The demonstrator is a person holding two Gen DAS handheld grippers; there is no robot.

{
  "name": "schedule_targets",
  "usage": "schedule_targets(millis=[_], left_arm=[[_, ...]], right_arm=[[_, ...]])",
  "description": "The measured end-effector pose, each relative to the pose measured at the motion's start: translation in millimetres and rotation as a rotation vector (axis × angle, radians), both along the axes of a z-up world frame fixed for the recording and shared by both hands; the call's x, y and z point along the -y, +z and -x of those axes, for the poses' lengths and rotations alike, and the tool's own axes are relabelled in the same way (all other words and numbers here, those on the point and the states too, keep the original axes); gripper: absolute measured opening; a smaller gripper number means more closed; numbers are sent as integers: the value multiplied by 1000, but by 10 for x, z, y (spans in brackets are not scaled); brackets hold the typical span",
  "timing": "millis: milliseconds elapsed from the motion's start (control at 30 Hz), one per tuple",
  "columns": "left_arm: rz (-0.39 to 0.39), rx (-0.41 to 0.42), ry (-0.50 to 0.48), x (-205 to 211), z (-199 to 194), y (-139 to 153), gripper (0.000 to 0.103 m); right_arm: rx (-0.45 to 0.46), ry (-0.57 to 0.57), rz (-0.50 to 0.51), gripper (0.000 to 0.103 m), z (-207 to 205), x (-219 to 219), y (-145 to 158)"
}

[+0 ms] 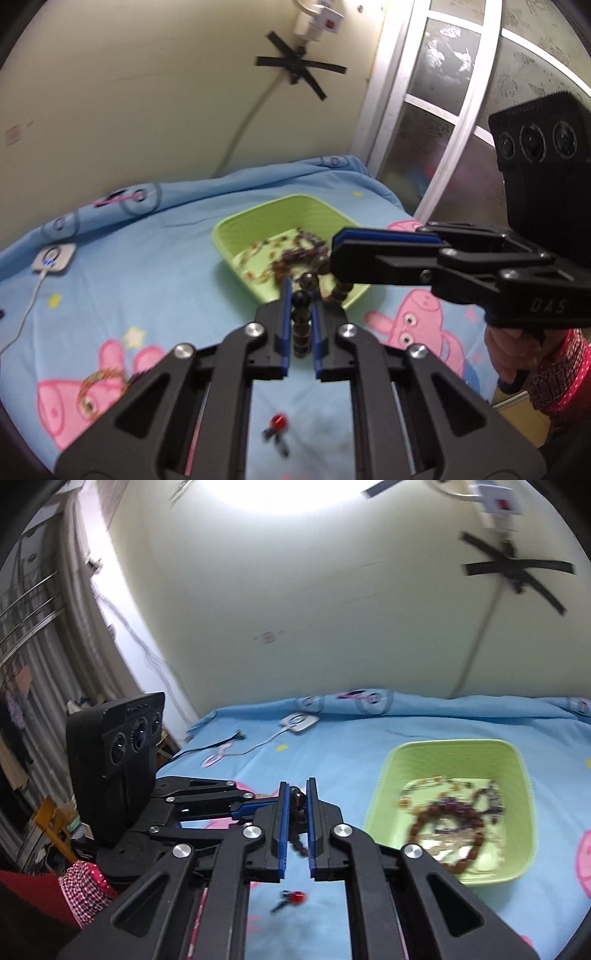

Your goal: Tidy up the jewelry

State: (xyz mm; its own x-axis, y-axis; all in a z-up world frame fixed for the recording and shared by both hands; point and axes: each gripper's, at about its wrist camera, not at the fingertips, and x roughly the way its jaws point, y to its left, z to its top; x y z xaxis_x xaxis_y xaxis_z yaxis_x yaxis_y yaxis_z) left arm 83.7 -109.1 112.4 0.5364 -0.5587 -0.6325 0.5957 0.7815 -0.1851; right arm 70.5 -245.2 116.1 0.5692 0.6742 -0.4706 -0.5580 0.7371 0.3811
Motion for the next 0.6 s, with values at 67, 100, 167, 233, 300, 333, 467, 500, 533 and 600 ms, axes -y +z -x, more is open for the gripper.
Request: schedule_targets(millis=[67,100,167,233,300,333,467,500,533,600], left_arm=[[-12,-1,-15,142,-57,1,9],[-23,-3,-24,235,-103,-11,9],[-39,-15,-32,350,-185,-54,9],[-52,-31,-33,429,-267,-108,9],[-67,-50,-25,491,-363,-179,9],[-73,-61,-18,498,-399,-216,9],[-111,-126,27,465,-526,-352,13],[-118,-142,38,452,-555,-371,13],[-111,-144,51,396,-565,-358,13],[-83,-124,70,255,-535,-263,13]], right_arm=[[-4,-32,-11,0,-57,159,-35],[-7,-45,-14,0,-86,210,-55],[-19,-69,-21,0,-160,309,-124],[-34,-82,-28,0,-219,388,-193],[-50,-86,-33,0,-279,421,-268],[-60,-87,-38,0,-317,429,-319],[-59,-139,17,0,-405,381,-463],[-52,-145,28,1,-403,368,-466],[-39,-150,30,3,-387,358,-453],[-16,-141,10,4,-341,358,-405]])
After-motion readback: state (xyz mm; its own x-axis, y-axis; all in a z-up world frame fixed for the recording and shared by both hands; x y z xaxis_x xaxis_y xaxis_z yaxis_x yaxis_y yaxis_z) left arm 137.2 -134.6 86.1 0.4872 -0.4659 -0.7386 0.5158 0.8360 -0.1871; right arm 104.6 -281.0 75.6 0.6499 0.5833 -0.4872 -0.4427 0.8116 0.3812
